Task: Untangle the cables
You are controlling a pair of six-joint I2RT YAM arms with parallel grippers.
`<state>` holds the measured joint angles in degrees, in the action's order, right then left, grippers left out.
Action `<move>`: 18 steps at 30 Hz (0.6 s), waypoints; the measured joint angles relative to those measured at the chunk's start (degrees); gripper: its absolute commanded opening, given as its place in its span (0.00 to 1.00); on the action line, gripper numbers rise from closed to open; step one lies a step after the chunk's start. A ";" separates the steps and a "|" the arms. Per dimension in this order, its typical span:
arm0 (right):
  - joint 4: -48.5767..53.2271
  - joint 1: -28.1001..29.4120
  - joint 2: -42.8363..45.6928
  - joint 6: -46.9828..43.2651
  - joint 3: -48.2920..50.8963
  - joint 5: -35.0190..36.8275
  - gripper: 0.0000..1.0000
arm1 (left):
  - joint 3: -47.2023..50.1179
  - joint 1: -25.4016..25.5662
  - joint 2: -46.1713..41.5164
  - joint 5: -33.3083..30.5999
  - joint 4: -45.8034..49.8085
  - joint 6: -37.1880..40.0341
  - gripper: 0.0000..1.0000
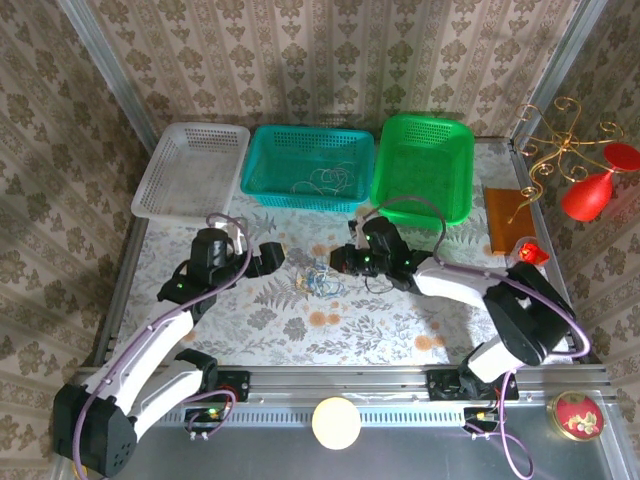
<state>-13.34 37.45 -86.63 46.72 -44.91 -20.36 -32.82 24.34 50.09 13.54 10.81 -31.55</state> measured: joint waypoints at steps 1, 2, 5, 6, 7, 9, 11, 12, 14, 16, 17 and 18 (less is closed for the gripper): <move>0.83 0.00 1.18 -0.26 -1.22 -0.15 0.00 | 0.28 0.00 -0.24 0.42 -0.61 0.44 1.00; 1.81 0.07 2.45 -0.46 -2.89 -0.46 0.00 | 0.70 0.00 -0.37 1.05 -1.42 1.05 1.00; 3.80 0.22 5.09 -1.46 -6.99 -1.18 0.00 | 1.97 0.02 -0.44 3.04 -3.78 2.62 1.00; 4.48 0.31 5.64 -1.73 -8.35 -1.31 0.00 | 2.32 0.11 -0.44 3.63 -4.48 3.10 1.00; 4.92 0.42 5.92 -1.84 -9.35 -1.42 0.00 | 2.60 0.31 -0.44 4.20 -5.27 3.52 1.00; 5.77 0.59 6.03 -2.01 -11.06 -1.57 0.00 | 2.99 0.85 -0.42 5.46 -7.19 4.50 1.00; 6.58 0.76 6.03 -2.01 -11.96 -1.75 0.00 | 3.13 2.36 -0.04 6.16 -9.46 5.33 1.00; 7.13 0.87 6.03 -2.01 -12.33 -1.79 0.00 | 3.13 3.34 0.35 6.54 -10.67 5.81 1.00; 7.82 1.22 6.03 -1.99 -12.81 -1.88 0.00 | 3.13 5.14 1.53 7.21 -13.25 6.62 1.00; 8.46 1.68 6.01 -1.97 -13.35 -1.97 0.00 | 3.13 6.91 3.26 7.58 -15.89 7.61 1.00; 8.50 1.88 6.01 -1.97 -13.57 -1.99 0.00 | 3.13 7.63 4.20 7.72 -17.11 7.98 1.00; 8.50 2.12 6.01 -1.95 -13.81 -1.99 0.00 | 3.13 8.44 5.40 7.76 -18.38 8.37 1.00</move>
<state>-4.84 39.57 -80.62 44.77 -58.72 -22.35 -29.69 32.77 55.48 21.30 -7.57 -23.18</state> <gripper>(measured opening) 0.067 0.998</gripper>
